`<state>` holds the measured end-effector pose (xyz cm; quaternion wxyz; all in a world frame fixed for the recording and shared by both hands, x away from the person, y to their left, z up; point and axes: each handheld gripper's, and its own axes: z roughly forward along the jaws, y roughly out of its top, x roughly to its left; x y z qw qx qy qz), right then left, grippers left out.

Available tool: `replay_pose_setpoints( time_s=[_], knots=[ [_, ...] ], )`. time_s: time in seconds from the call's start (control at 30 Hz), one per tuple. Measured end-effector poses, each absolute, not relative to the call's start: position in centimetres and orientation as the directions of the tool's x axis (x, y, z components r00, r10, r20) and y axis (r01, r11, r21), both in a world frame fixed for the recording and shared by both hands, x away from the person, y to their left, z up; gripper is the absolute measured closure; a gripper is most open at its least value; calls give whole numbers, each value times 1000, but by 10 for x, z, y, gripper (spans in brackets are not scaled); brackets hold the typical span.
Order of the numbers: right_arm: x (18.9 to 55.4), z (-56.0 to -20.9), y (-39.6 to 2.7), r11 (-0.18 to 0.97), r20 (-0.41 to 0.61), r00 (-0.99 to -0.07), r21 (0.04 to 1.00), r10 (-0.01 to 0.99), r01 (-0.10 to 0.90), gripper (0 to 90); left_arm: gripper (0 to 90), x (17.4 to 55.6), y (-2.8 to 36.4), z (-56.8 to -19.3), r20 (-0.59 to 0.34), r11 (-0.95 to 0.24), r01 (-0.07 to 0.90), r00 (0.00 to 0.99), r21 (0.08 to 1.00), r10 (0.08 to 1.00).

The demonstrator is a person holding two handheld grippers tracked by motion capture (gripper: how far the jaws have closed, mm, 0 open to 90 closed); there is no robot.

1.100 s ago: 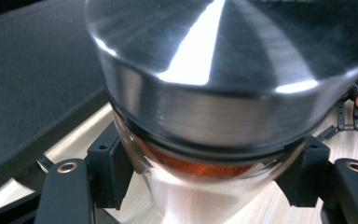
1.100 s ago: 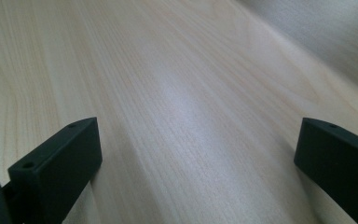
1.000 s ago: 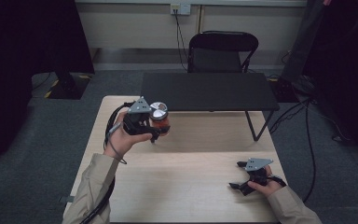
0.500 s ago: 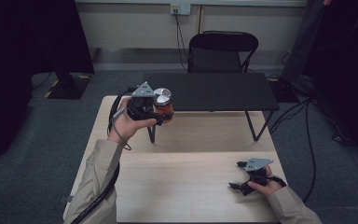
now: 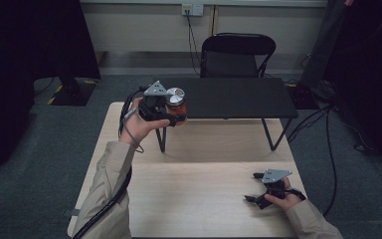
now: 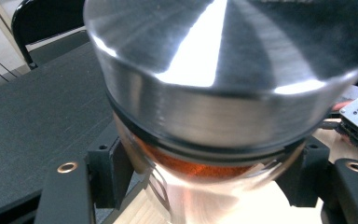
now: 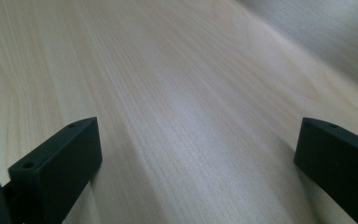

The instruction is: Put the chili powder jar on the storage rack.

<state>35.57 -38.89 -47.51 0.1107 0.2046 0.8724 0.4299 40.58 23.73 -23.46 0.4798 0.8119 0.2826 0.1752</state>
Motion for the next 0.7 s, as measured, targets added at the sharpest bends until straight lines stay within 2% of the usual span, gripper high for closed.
replay_pose_setpoints(
  time_s=[0.4,0.7],
  knots=[
    [349,-477,-386,535,-18,-879,800,477,274,0,310,420,236,-226,2,-369,312,762,875,648],
    [345,-477,-387,531,-17,-877,801,481,276,0,310,436,219,-218,5,-375,323,753,869,659]
  ],
)
